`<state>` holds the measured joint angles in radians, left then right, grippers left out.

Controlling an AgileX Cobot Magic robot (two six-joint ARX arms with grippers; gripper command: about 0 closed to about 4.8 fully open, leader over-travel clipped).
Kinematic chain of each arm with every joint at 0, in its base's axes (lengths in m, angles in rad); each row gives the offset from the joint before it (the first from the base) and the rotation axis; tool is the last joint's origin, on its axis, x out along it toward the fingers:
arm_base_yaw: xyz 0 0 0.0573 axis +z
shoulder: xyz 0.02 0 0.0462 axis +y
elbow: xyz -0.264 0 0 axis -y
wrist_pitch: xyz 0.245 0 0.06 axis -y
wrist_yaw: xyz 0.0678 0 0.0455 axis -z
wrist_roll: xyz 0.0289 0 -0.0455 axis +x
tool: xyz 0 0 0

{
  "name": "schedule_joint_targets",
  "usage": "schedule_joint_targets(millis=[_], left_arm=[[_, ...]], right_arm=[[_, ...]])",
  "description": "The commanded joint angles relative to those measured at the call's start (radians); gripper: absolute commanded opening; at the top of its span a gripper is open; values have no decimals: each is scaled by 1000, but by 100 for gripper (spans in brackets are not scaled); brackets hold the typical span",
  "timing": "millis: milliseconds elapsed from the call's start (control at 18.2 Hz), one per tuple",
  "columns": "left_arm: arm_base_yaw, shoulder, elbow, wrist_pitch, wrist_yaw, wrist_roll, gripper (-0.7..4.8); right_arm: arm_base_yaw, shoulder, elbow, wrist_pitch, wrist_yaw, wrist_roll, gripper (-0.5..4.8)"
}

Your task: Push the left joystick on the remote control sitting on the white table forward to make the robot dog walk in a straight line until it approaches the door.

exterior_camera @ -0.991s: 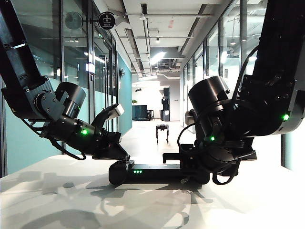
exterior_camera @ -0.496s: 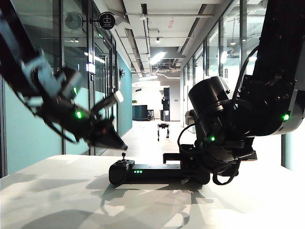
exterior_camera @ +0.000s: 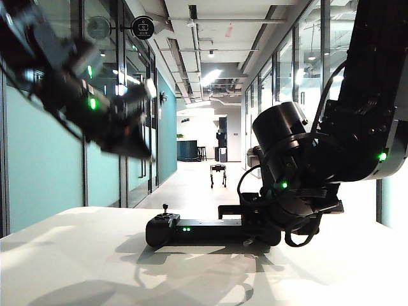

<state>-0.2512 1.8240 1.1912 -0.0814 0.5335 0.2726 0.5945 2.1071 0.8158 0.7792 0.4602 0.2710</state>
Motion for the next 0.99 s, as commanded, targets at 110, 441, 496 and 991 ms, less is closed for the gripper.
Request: schedule_joint_targets(millis=[110, 441, 496, 991], left_arm=[[-1, -74, 4, -16, 1, 0, -6], [-1, -119, 4, -83, 1, 0, -6], [-1, -125, 4, -90, 1, 0, -6], [-1, -235, 3, -114, -114, -76, -6]], right_arm=[[2, -4, 3, 9, -18, -14, 311], [29, -50, 1, -63, -6, -26, 311], [34, -67, 0, -89, -4, -37, 310], [41, -173, -103, -103, 20, -36, 167]])
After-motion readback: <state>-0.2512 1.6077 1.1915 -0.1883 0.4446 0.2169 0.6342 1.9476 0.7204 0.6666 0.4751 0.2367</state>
